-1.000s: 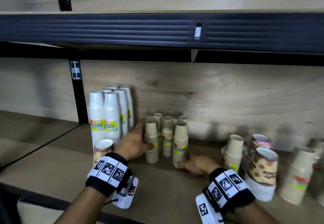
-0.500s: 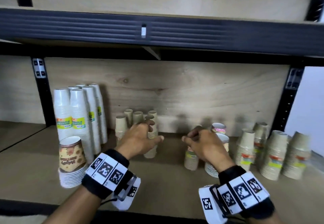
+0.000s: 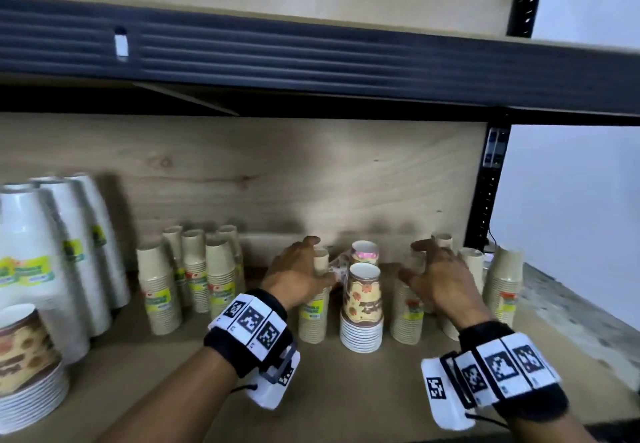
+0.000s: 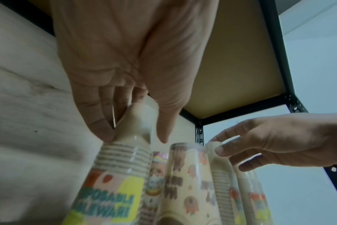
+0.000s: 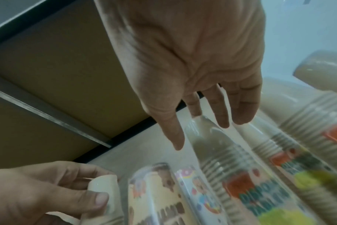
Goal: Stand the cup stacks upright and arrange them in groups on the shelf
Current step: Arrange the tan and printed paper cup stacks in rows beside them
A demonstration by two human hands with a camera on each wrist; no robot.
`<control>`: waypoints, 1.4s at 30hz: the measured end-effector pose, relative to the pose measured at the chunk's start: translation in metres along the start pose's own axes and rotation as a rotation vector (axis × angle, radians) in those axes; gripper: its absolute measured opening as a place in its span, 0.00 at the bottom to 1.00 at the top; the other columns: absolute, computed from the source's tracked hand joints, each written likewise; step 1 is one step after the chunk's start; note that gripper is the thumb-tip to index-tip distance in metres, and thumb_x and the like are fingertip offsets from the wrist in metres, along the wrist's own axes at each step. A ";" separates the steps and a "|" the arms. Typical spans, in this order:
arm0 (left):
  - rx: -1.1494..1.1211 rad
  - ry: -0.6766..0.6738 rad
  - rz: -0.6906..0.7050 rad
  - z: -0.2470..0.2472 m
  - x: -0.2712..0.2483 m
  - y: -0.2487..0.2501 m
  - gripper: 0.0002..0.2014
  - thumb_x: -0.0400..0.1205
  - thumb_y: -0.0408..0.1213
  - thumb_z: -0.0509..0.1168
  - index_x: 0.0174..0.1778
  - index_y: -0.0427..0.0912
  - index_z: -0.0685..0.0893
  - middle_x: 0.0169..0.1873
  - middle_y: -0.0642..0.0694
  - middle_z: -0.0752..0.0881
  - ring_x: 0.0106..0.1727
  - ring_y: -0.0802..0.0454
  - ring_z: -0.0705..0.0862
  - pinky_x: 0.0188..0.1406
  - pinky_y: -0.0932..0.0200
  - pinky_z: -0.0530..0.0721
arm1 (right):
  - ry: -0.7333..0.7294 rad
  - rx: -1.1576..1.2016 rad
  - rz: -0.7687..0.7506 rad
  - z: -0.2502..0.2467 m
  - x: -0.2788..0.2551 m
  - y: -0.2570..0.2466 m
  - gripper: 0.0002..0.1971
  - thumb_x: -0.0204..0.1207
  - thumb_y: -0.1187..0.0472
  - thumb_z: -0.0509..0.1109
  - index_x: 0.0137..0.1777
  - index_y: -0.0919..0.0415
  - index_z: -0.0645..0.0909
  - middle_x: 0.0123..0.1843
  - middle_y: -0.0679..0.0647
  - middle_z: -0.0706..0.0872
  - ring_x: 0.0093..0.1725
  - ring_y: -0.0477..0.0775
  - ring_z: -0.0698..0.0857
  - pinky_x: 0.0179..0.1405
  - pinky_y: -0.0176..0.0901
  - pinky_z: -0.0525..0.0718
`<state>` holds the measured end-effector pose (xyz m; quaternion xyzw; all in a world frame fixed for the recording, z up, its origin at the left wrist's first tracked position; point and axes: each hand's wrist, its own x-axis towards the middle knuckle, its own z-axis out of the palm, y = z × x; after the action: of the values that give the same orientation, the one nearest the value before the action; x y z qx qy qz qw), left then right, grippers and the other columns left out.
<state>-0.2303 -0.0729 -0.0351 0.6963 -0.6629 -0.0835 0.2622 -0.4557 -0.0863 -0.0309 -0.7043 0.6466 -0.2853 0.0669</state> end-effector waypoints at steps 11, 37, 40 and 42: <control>-0.078 0.053 0.014 -0.014 -0.035 -0.023 0.28 0.80 0.49 0.68 0.76 0.56 0.67 0.71 0.47 0.79 0.69 0.45 0.78 0.67 0.55 0.77 | -0.026 0.215 0.099 -0.002 -0.015 0.009 0.21 0.78 0.59 0.72 0.67 0.51 0.68 0.54 0.62 0.86 0.37 0.58 0.87 0.40 0.44 0.78; 0.060 0.272 -0.175 -0.096 -0.044 -0.156 0.26 0.77 0.43 0.71 0.72 0.54 0.74 0.69 0.46 0.77 0.68 0.45 0.78 0.66 0.51 0.78 | -0.291 0.183 -0.376 0.095 -0.045 -0.179 0.35 0.73 0.44 0.73 0.77 0.46 0.62 0.69 0.52 0.83 0.68 0.58 0.81 0.64 0.48 0.79; 0.056 0.270 -0.172 -0.092 -0.037 -0.161 0.26 0.78 0.42 0.71 0.73 0.53 0.75 0.72 0.49 0.75 0.71 0.47 0.77 0.69 0.54 0.76 | -0.267 0.198 -0.379 0.097 -0.039 -0.184 0.32 0.73 0.45 0.73 0.74 0.45 0.64 0.68 0.49 0.84 0.66 0.56 0.82 0.63 0.49 0.80; 0.077 0.276 -0.169 -0.090 -0.033 -0.162 0.26 0.78 0.43 0.71 0.74 0.54 0.75 0.74 0.50 0.74 0.72 0.48 0.76 0.69 0.56 0.74 | -0.253 0.215 -0.372 0.099 -0.036 -0.187 0.30 0.73 0.45 0.74 0.73 0.45 0.66 0.66 0.48 0.85 0.65 0.56 0.83 0.61 0.46 0.80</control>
<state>-0.0493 -0.0210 -0.0437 0.7640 -0.5626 0.0167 0.3156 -0.2446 -0.0506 -0.0376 -0.8301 0.4582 -0.2696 0.1684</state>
